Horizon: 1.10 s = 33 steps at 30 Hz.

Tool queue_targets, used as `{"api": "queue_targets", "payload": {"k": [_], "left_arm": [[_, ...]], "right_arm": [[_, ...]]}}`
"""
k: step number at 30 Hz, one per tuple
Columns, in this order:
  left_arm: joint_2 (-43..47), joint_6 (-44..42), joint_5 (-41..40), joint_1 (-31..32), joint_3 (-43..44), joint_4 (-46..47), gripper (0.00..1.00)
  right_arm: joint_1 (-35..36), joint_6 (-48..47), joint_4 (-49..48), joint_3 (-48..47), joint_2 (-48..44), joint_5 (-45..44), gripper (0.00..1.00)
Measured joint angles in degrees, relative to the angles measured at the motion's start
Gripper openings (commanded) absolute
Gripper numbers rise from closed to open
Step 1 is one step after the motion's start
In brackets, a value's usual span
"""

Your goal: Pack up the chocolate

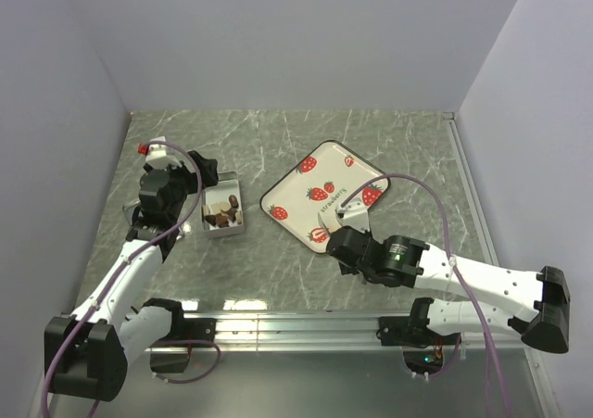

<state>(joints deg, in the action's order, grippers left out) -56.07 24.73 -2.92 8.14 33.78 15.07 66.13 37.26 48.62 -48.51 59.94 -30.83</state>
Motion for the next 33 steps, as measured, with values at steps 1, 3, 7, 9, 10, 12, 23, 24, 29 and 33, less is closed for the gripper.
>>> {"api": "queue_targets", "payload": {"k": [1,3,7,9,10,12,23,24,29,33], "left_arm": [[0.0,0.0,0.0,0.0,0.0,0.0,0.99],[0.0,0.0,0.0,0.0,0.0,0.0,0.99],[0.0,0.0,0.0,0.0,0.0,0.0,1.0],[0.0,0.0,0.0,0.0,0.0,0.0,0.99],[0.0,0.0,0.0,0.0,0.0,0.0,0.99],[0.0,0.0,0.0,0.0,0.0,0.0,0.99],[0.0,0.0,0.0,0.0,0.0,0.0,1.0],[0.0,0.0,0.0,0.0,0.0,0.0,0.99],[0.0,0.0,0.0,0.0,0.0,0.0,0.99],[0.0,0.0,0.0,0.0,0.0,0.0,0.99]], "right_arm": [[0.0,0.0,0.1,0.1,-0.3,0.0,0.51],[0.0,0.2,0.3,0.1,-0.3,0.1,0.51],[-0.2,0.4,0.3,0.1,0.3,0.5,0.51],[-0.3,0.7,0.5,0.2,0.6,0.7,0.52],[-0.4,0.8,0.6,0.3,0.7,1.0,0.52],[-0.7,0.9,0.8,0.7,0.7,1.2,0.52],[-1.4,1.3,1.7,2.1,1.5,3.0,0.51],[-1.4,1.3,1.7,2.1,1.7,3.1,0.51],[-1.4,1.3,1.7,2.1,1.8,3.5,0.48],[-1.4,1.3,1.7,2.1,1.6,3.7,0.44]]}}
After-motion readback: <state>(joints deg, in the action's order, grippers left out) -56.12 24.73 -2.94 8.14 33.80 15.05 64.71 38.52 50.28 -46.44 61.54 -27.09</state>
